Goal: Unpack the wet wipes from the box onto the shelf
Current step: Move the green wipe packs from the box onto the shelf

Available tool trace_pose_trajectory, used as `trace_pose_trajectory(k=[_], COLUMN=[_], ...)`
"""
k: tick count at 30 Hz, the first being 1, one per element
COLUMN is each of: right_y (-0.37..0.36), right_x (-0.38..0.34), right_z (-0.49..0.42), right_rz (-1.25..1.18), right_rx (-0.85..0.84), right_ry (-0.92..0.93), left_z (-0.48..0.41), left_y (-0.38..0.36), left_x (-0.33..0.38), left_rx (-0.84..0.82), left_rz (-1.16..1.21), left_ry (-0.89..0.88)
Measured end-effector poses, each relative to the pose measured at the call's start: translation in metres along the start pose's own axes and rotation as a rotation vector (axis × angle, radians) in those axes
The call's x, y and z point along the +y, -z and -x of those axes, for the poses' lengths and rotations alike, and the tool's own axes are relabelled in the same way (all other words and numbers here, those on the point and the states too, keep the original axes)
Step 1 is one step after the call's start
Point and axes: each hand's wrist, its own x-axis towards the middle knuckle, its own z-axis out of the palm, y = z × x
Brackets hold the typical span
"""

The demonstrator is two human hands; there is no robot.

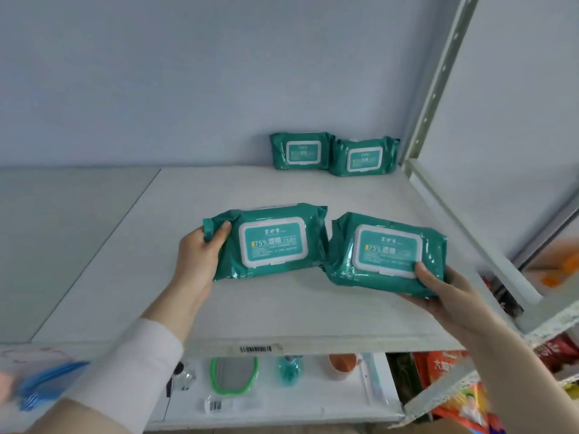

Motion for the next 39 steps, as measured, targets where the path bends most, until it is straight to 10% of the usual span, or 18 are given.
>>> trace_pose_trajectory(k=[20,39], right_y=[0.043,0.045], right_x=[-0.061,-0.066], right_z=[-0.287,-0.320], right_rz=[0.287,0.625], right_rx=[0.003,0.290], right_ry=[0.169,0.199], left_z=[-0.248,-0.269], left_y=[-0.158,-0.169], left_x=[-0.049,-0.049], left_rx=[-0.075,-0.246], left_rz=[-0.012,0.009], left_ry=[-0.101,-0.034])
